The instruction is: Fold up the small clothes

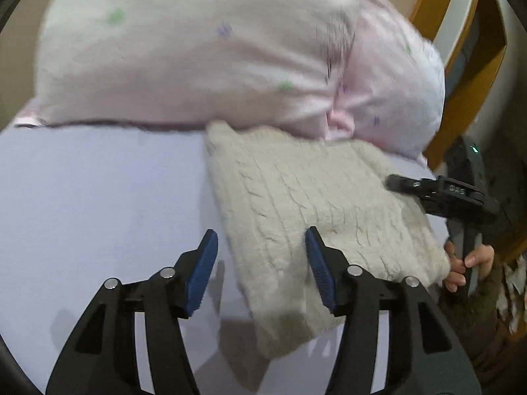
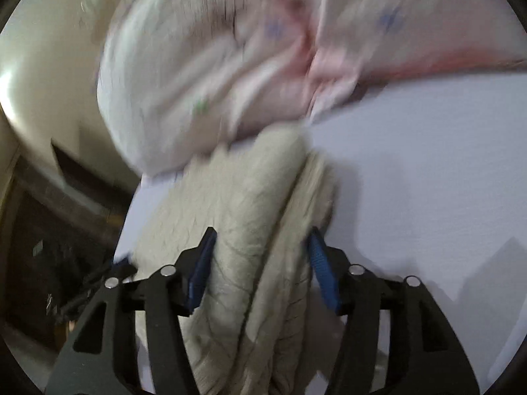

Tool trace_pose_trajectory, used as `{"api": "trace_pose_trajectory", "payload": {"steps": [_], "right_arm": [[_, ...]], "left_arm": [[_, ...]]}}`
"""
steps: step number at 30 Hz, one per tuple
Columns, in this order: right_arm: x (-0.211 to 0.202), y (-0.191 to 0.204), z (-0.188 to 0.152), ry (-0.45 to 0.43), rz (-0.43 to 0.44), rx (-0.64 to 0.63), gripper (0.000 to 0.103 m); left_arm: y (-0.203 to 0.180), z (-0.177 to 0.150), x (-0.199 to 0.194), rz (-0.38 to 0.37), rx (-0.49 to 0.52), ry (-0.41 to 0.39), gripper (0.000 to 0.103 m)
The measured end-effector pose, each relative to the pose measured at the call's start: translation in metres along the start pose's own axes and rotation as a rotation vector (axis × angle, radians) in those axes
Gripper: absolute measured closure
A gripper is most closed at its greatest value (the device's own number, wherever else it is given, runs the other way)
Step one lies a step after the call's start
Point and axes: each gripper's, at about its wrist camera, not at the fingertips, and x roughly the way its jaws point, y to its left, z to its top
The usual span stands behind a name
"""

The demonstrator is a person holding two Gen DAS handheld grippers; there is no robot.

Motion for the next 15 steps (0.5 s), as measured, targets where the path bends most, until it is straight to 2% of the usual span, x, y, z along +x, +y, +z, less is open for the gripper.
{"api": "trace_pose_trajectory", "payload": {"steps": [1,2,3,4,5,6,7,10,12,14,15], "right_arm": [[-0.014,0.004,-0.003,-0.067,0.007,-0.007,0.035],[-0.021,0.010,-0.006,-0.086,0.022,-0.024,0.035],[-0.020,0.016,-0.008,-0.069,0.029,-0.049,0.039],[-0.011,0.026,-0.012,-0.025,0.018,-0.086,0.049],[0.000,0.033,-0.014,0.014,-0.013,-0.121,0.089],[0.009,0.036,-0.017,0.033,-0.090,-0.157,0.092],[0.009,0.035,-0.017,0.010,-0.139,-0.165,0.093],[-0.006,0.013,-0.008,-0.077,-0.172,-0.100,0.093],[-0.002,0.002,-0.009,-0.058,-0.210,-0.074,0.092],[0.009,0.008,-0.018,-0.028,-0.261,-0.105,0.089],[0.009,0.014,-0.022,-0.042,-0.289,-0.137,0.082]], "left_arm": [[-0.003,0.000,-0.012,0.014,0.007,-0.052,0.043],[-0.008,0.000,-0.020,0.004,0.013,-0.096,0.039],[-0.009,-0.001,-0.024,-0.011,0.017,-0.114,0.037],[-0.016,-0.001,-0.025,-0.044,0.027,-0.125,0.037],[-0.023,0.000,-0.022,-0.068,0.040,-0.115,0.037],[-0.031,0.000,-0.015,-0.087,0.063,-0.094,0.037],[-0.041,-0.002,-0.005,-0.091,0.098,-0.063,0.037],[-0.060,-0.014,0.009,-0.078,0.202,-0.012,0.042],[-0.069,-0.019,0.017,-0.068,0.243,0.010,0.044],[-0.071,-0.024,0.018,-0.037,0.277,0.017,0.044],[-0.071,-0.026,0.017,-0.028,0.278,0.019,0.044]]}}
